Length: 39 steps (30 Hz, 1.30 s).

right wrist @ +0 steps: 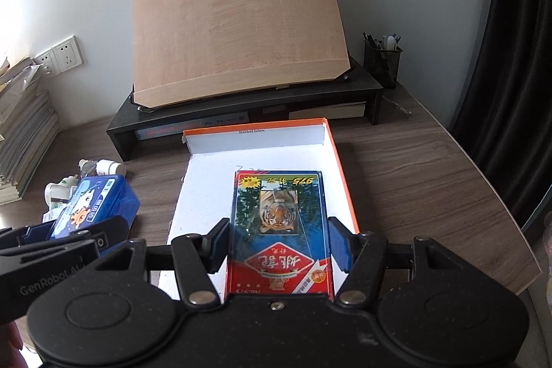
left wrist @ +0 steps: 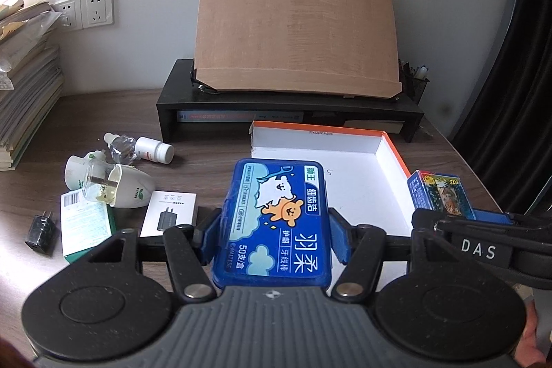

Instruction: Organize rigid objects

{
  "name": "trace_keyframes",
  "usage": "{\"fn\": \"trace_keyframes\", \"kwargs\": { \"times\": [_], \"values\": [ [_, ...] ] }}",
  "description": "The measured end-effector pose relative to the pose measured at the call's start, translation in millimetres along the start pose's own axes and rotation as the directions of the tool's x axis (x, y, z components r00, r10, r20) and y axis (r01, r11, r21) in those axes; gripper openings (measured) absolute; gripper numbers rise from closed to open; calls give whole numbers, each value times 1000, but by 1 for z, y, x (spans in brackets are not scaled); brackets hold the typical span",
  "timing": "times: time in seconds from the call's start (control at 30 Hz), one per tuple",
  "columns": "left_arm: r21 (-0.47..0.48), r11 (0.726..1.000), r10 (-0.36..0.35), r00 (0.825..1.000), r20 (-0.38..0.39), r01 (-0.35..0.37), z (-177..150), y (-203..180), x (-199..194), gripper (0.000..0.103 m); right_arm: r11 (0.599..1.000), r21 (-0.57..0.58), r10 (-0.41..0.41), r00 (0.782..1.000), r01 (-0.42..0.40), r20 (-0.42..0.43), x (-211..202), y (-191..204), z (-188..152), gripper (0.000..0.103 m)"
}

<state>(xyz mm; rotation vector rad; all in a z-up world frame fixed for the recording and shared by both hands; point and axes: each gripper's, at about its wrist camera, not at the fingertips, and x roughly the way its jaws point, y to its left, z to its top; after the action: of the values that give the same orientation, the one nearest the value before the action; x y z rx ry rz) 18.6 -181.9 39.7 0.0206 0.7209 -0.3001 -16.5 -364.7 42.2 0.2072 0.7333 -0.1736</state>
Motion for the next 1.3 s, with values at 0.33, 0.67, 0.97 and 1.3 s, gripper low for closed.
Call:
{"fn": "trace_keyframes", "kwargs": {
  "times": [0.33, 0.67, 0.97, 1.3],
  "values": [
    [5, 1000, 10, 1000, 5, -10, 0, -14, 0, 63, 1000, -4, 5, 1000, -5, 1, 3, -12, 2, 71],
    [3, 1000, 14, 1000, 3, -14, 1, -16, 1, 63, 1000, -16, 0, 1000, 0, 5, 5, -12, 2, 71],
    [0, 1000, 19, 1000, 2, -19, 1, -14, 1, 63, 1000, -19, -1, 1000, 1, 7, 5, -8, 1, 71],
    [-1, 1000, 25, 1000, 1, -25, 3, -13, 1, 63, 1000, -24, -1, 1000, 1, 6, 7, -4, 3, 71]
  ]
}}
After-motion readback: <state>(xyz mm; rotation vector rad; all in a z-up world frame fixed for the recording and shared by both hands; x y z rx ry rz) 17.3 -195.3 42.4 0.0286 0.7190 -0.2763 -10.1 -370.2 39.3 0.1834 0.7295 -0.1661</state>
